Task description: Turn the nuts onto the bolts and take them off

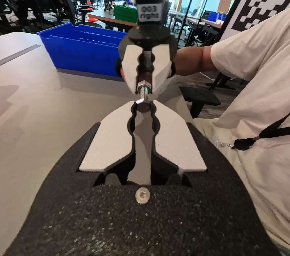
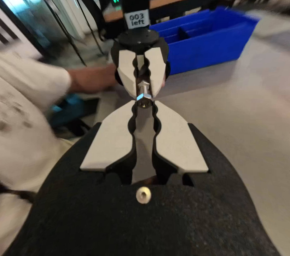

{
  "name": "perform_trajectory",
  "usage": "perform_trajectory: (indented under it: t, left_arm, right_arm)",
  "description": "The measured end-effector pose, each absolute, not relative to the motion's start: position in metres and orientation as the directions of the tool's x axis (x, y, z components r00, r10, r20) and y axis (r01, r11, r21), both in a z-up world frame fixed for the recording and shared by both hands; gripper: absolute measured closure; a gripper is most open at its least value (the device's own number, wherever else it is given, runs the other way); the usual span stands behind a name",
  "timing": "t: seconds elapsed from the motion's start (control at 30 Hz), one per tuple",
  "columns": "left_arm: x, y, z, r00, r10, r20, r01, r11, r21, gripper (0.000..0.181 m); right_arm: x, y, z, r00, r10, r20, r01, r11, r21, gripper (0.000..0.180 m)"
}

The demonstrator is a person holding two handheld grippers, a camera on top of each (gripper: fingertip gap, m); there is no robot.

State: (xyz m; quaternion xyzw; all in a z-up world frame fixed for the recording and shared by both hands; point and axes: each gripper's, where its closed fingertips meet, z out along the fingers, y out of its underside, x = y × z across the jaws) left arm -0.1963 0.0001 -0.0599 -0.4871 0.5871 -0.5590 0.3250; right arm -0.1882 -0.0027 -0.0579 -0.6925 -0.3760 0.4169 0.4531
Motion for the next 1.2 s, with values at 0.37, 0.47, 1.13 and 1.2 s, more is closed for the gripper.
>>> perform_trajectory:
  t: [0.37, 0.47, 1.13, 1.2]
  left_arm:
    - [-0.198, 0.001, -0.055, -0.329, -0.921, 0.208, -0.197, -0.148, -0.969, 0.164]
    - [-0.200, 0.000, -0.053, -0.360, -0.897, 0.256, -0.193, -0.197, -0.961, 0.164]
    - [-0.196, -0.004, -0.064, -0.302, -0.950, 0.080, -0.232, -0.008, -0.973, 0.164]
    - [-0.195, -0.005, -0.061, -0.302, -0.950, 0.074, -0.219, -0.006, -0.976, 0.164]
  right_arm:
    - [-0.182, -0.001, -0.083, 0.422, 0.901, 0.099, 0.302, -0.037, -0.953, 0.118]
    - [-0.178, 0.003, -0.067, 0.333, 0.592, 0.734, 0.624, 0.445, -0.642, 0.126]
    - [-0.198, -0.010, -0.063, 0.151, 0.646, -0.749, -0.021, -0.755, -0.655, 0.162]
    - [-0.198, -0.011, -0.056, 0.022, 0.511, -0.859, -0.095, -0.854, -0.511, 0.161]
